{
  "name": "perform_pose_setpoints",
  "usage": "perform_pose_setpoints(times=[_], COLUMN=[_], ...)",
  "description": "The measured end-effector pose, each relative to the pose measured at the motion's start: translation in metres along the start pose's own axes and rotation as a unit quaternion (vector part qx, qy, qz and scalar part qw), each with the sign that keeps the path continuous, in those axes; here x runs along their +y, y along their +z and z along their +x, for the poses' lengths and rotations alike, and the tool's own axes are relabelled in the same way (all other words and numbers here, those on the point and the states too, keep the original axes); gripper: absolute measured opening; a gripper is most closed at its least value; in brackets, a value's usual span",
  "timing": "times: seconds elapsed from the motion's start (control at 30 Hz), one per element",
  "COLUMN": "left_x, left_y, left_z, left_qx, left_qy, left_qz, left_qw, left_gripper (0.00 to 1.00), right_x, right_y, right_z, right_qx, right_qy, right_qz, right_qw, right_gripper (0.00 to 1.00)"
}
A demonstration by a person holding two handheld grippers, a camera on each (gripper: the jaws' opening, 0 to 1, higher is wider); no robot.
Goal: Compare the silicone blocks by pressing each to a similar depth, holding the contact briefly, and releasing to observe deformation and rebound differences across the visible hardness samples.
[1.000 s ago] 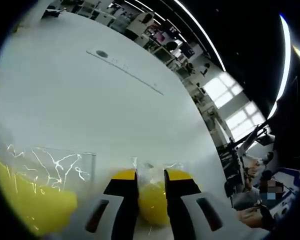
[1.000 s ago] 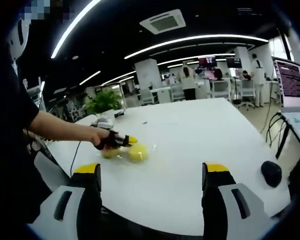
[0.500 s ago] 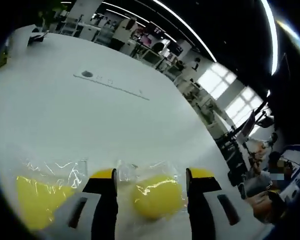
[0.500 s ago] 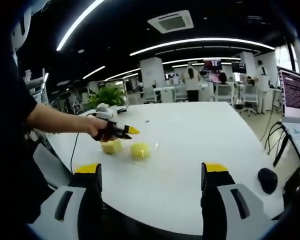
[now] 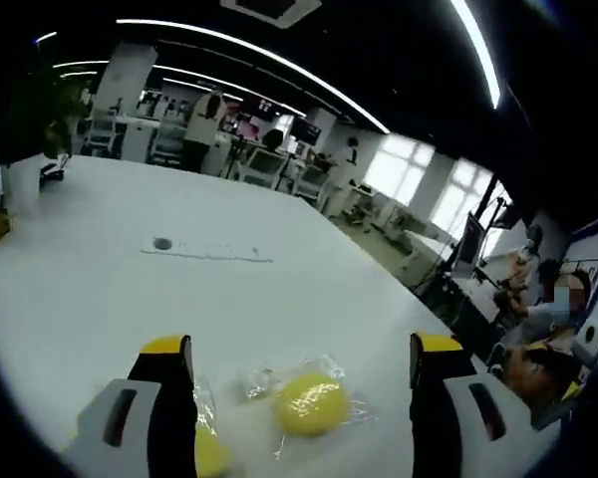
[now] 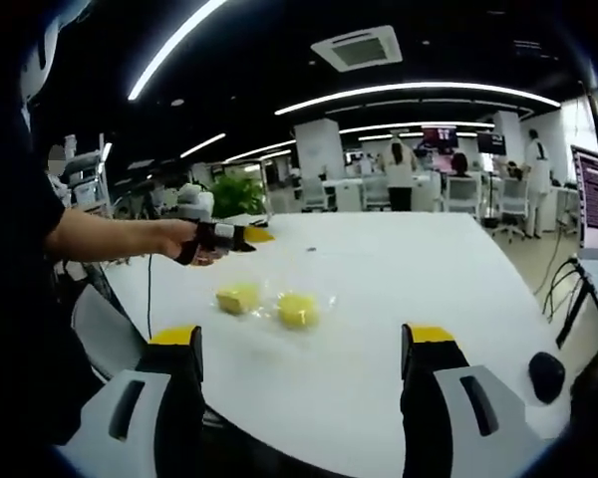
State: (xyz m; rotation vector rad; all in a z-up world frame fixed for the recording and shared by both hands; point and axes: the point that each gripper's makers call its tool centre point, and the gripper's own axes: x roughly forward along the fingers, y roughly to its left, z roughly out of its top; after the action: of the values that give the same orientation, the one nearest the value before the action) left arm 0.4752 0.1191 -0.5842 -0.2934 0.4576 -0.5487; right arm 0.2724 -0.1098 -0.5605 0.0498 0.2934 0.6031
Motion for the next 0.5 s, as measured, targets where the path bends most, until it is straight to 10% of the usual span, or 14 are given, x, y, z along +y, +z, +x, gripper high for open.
perform_pose_setpoints(times=[0.5], left_x=[0.028], left_y=[0.053], left_z=[-0.089], left_qx=[-0.107], left_qy=[0.024], left_qz=[-0.014], left_qw=[0.9939], left_gripper=[0.95], right_x=[0.022], right_y=[0.007], right_z=[0.021], right_qx=[-0.004], right_qy=[0.025], right_qz=[-0.025], right_qw=[0.9994], right_gripper=[0.74])
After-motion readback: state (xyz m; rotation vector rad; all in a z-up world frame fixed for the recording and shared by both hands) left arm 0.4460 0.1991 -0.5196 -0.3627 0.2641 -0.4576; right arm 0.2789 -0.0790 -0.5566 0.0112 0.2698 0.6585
